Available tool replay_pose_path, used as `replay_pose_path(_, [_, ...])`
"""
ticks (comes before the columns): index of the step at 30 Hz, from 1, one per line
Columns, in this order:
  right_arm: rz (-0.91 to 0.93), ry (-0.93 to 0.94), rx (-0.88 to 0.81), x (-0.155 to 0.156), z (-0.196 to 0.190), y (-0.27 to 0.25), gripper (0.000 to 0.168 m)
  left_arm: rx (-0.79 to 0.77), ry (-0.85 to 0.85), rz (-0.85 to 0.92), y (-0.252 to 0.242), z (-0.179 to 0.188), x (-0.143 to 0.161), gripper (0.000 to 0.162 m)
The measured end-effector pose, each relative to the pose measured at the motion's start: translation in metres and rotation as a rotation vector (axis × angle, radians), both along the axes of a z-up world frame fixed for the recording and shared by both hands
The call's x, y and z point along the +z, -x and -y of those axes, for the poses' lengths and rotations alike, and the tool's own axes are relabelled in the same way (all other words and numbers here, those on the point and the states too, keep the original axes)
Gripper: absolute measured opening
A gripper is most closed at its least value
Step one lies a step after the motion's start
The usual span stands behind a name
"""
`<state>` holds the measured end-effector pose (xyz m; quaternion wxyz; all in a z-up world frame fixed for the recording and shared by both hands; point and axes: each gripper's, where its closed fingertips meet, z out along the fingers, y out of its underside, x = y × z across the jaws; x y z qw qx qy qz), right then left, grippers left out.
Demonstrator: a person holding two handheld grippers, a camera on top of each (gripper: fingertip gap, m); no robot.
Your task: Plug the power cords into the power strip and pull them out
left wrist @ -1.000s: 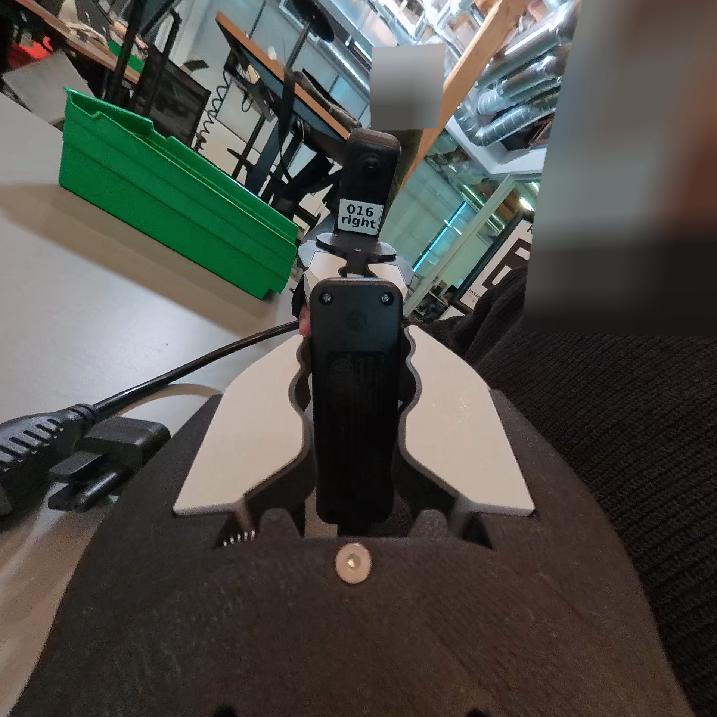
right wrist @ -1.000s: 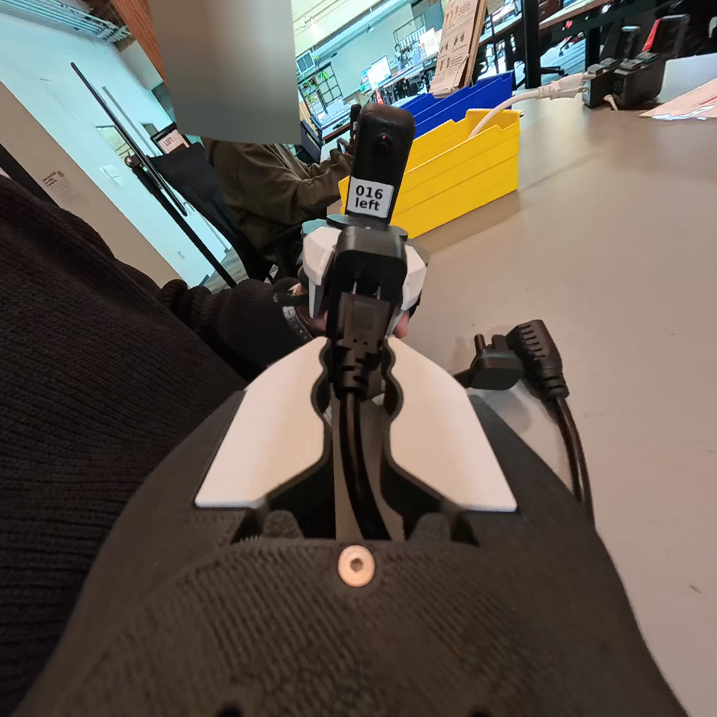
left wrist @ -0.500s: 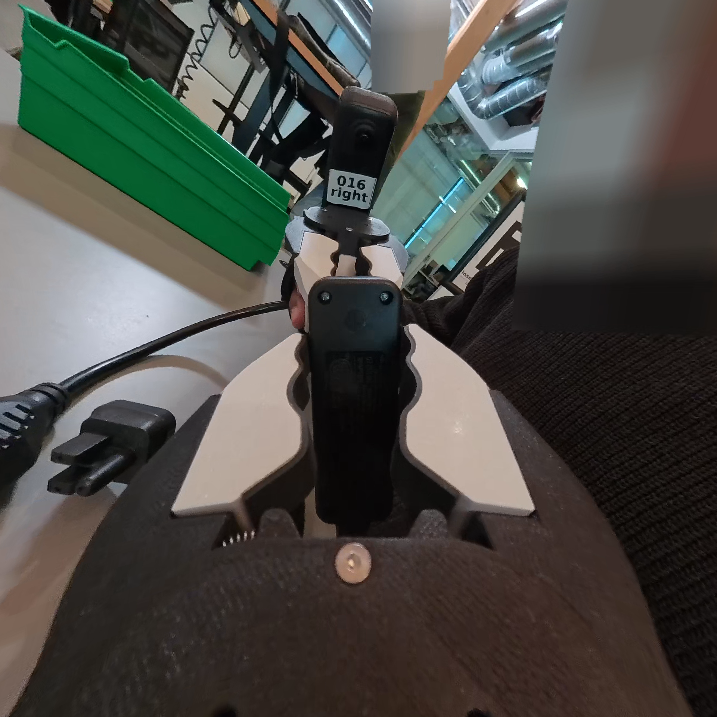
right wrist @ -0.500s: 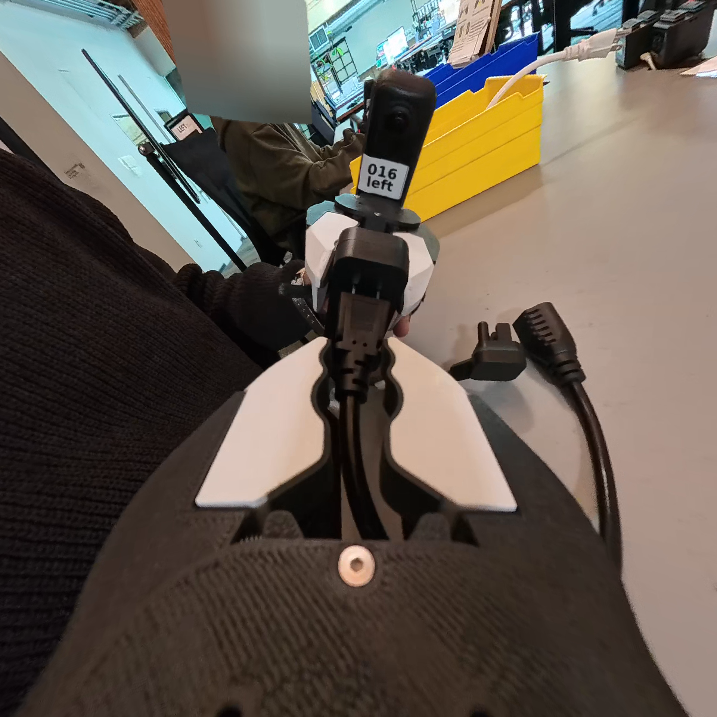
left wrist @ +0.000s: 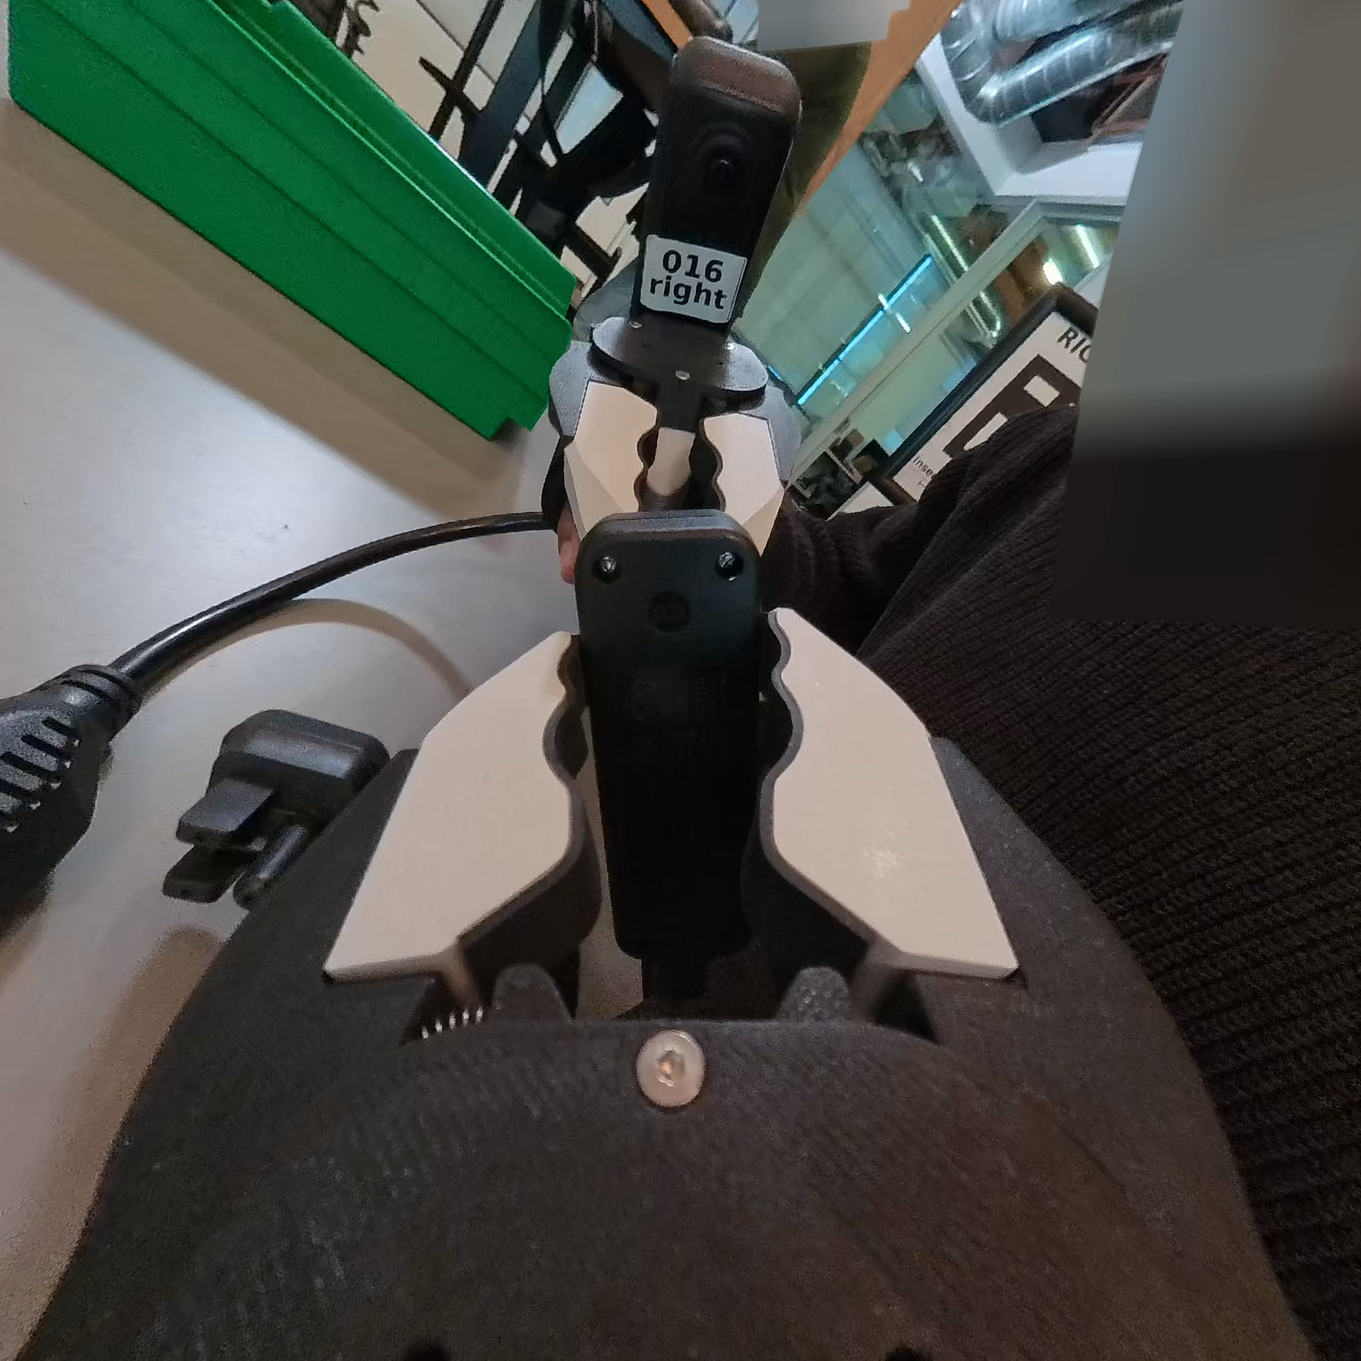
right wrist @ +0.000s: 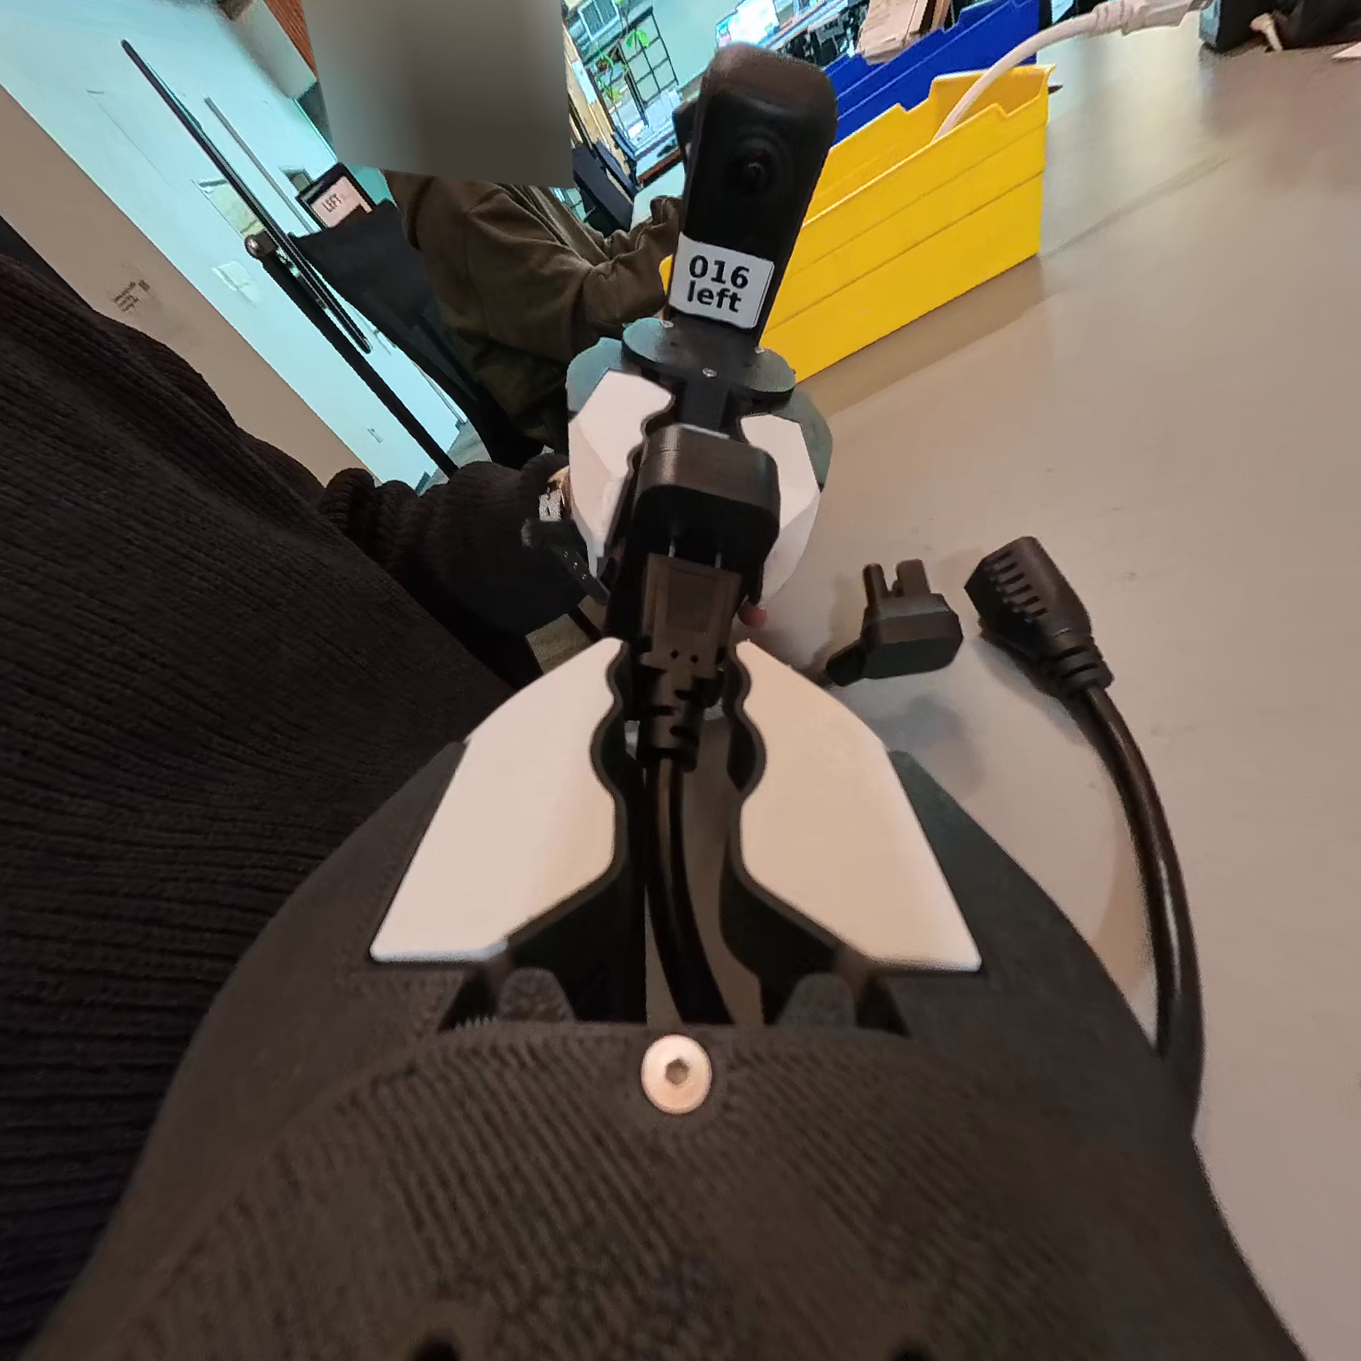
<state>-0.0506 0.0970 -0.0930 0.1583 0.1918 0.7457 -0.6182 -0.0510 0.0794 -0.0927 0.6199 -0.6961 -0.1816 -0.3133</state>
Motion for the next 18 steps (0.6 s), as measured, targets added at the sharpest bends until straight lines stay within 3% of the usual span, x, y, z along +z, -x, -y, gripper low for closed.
replay_pose_path(4, [-0.007, -0.02, -0.001, -0.005, 0.003, -0.002, 0.024, 0.0, 0.084, -0.038, -0.003, -0.005, -0.011, 0.049])
replay_pose_path(8, [-0.008, -0.015, -0.006, -0.004, 0.003, 0.0, 0.024, 0.005, 0.066, -0.026, -0.001, -0.006, -0.01, 0.049])
replay_pose_path(13, [-0.004, 0.04, -0.039, 0.008, 0.003, 0.007, 0.025, 0.034, -0.135, 0.078, 0.01, -0.005, 0.011, 0.048])
replay_pose_path(18, [-0.014, 0.049, -0.043, 0.011, -0.005, 0.007, 0.025, 0.051, -0.16, 0.081, 0.014, 0.004, 0.013, 0.051])
